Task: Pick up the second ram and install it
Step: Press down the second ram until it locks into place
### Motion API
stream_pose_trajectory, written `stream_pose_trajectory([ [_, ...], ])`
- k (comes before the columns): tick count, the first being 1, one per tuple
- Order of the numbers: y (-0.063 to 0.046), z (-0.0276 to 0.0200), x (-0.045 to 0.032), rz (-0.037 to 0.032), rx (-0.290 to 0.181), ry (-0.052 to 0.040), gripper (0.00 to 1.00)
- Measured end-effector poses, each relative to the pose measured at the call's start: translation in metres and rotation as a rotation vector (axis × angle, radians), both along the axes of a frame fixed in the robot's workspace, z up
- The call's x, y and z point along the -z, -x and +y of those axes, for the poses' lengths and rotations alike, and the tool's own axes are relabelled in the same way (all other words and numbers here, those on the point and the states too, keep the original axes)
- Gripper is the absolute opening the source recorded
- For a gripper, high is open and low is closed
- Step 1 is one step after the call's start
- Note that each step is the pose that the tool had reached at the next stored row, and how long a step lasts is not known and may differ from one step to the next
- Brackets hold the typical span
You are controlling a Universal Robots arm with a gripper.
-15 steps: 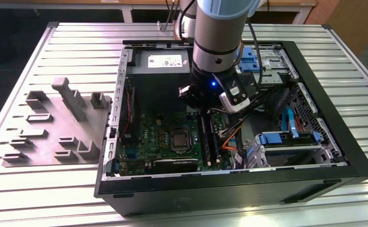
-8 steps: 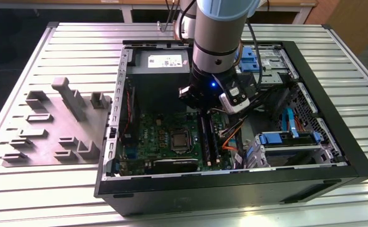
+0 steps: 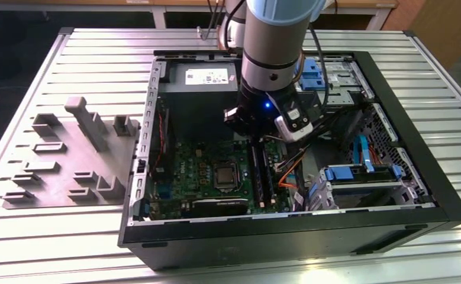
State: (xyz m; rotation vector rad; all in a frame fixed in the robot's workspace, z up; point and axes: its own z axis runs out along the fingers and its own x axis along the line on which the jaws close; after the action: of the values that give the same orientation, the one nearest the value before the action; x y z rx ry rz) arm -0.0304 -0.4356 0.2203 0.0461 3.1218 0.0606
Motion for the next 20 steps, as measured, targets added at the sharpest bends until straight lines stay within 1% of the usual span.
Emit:
stream_pose_trajectory([
  [2,0.000,-0.0002,-0.0047,0.0007,0.000,0.0015,0.10],
  [7,0.000,-0.0002,-0.0166,0.0007,0.000,0.0016,0.10],
  [9,0.000,-0.0002,-0.0169,0.0005,0.000,0.0012,0.10],
  [11,0.000,-0.0012,-0.0171,0.0008,0.000,0.0017,0.10],
  [14,0.000,-0.0058,-0.0171,0.0007,0.000,0.0017,0.10],
  [20,0.000,-0.0200,-0.0170,0.0007,0.001,0.0017,0.10],
])
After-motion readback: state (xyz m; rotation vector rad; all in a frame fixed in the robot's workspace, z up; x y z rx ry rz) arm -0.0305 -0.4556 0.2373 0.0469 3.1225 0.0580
